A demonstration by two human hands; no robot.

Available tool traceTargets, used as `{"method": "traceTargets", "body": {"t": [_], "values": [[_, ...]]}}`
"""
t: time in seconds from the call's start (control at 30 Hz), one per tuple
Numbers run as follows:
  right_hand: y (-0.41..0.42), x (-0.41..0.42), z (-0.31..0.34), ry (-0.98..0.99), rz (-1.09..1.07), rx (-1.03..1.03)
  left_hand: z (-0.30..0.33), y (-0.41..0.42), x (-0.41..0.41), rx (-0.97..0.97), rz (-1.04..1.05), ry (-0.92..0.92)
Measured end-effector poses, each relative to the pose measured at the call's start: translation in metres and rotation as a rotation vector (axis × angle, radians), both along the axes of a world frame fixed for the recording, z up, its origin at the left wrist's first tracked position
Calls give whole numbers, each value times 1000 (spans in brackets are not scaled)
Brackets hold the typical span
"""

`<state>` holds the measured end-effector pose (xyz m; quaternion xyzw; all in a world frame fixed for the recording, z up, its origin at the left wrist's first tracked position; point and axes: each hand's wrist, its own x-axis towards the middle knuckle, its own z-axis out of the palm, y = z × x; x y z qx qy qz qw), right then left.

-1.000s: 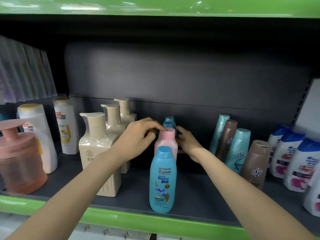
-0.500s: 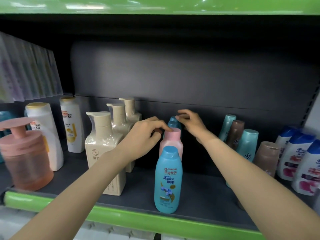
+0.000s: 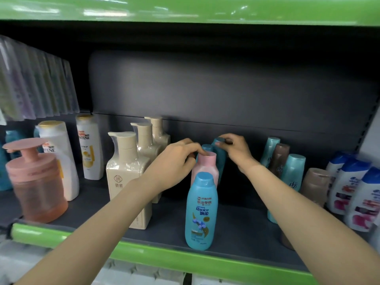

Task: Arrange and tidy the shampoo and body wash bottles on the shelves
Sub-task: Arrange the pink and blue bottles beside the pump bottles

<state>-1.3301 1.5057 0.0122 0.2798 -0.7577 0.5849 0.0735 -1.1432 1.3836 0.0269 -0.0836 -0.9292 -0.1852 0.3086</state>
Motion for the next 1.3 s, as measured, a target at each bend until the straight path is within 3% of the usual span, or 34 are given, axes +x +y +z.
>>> {"method": "traceTargets", "body": {"t": [0.23,0.5,0.8,1.1,1.17,1.3], "values": [[29,22,14,100,-116,35,19,24,0,52,94,40],[91,81,46,147,-75,-62,29,76,11,161,-10,168],[153,146,66,-36,35,-166,-2,141,27,369,-123,2],[159,169,54,-158,-80,-266,-12,171,51,132,155,-66],[161,174,52,-149,-28,-259,-11,164,53,177,117,-42],[166,183,39,-249,271,-253,-12,151,64,319,-103,-40]]}}
